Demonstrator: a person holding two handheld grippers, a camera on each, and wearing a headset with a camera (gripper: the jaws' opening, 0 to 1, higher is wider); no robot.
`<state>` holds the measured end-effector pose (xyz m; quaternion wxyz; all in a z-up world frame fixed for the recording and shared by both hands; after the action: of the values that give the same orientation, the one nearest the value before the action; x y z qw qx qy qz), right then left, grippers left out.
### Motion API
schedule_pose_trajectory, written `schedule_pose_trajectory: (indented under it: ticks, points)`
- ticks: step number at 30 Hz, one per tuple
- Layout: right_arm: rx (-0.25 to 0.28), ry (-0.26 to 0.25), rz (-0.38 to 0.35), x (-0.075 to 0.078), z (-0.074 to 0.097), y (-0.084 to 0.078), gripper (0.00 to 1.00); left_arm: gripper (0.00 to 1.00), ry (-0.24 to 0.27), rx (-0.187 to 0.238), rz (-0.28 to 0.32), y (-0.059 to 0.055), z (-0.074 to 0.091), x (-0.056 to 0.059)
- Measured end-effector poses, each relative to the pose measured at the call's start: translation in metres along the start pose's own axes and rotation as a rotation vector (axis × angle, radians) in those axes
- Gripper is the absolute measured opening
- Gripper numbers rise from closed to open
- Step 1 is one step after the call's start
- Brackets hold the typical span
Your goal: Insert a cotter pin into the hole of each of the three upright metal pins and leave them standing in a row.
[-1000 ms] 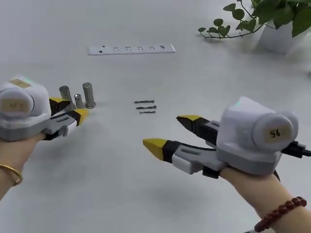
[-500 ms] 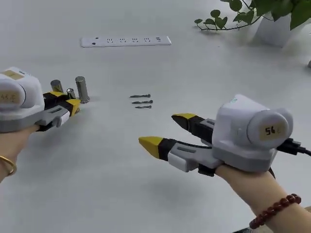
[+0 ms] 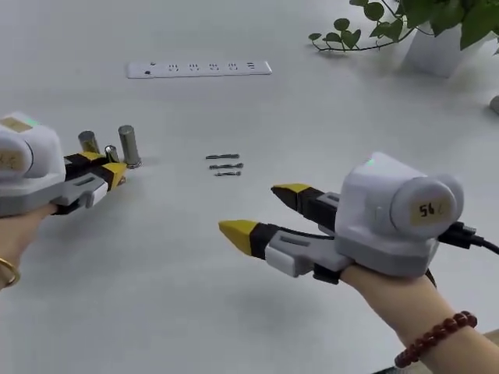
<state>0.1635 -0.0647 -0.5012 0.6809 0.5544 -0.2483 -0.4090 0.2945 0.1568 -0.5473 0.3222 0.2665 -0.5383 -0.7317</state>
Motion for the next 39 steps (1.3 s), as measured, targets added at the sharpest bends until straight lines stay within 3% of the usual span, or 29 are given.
schedule_pose_trajectory:
  ticks: [5, 7, 10, 22, 26, 39]
  points:
    - [0.000, -0.002, 0.004, 0.000, 0.002, 0.001, 0.51, 0.05, -0.029, -0.006, -0.005, 0.000, 0.003, 0.007]
    - [0.003, -0.002, 0.004, 0.000, 0.003, 0.002, 0.51, 0.05, -0.042, 0.010, 0.041, 0.001, 0.004, 0.012]
    - [0.003, -0.001, 0.007, 0.000, 0.004, 0.002, 0.51, 0.05, -0.047, 0.007, 0.015, 0.003, 0.007, 0.017]
    - [0.002, 0.000, 0.002, 0.003, 0.010, 0.006, 0.49, 0.05, -0.106, -0.003, 0.011, -0.003, 0.024, 0.047]
    - [-0.005, 0.002, 0.007, 0.002, 0.012, 0.006, 0.48, 0.06, -0.141, -0.018, -0.034, -0.004, 0.032, 0.060]
    - [-0.030, 0.020, 0.013, 0.001, 0.015, 0.001, 0.45, 0.06, -0.176, -0.017, -0.023, -0.008, 0.042, 0.080]
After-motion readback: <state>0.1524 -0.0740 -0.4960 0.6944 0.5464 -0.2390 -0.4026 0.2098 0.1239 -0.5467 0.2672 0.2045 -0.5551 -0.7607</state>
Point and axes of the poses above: the centre of the closed fingertips' face, and the gripper's own axes: z roughly backward along the fingers, x roughly to its right, y roughly out of its top, the point moved 7 cm from there along z, roughly backward along the fingers, and after that the axes turned 9 degrees about x, right-handed, at the moved point
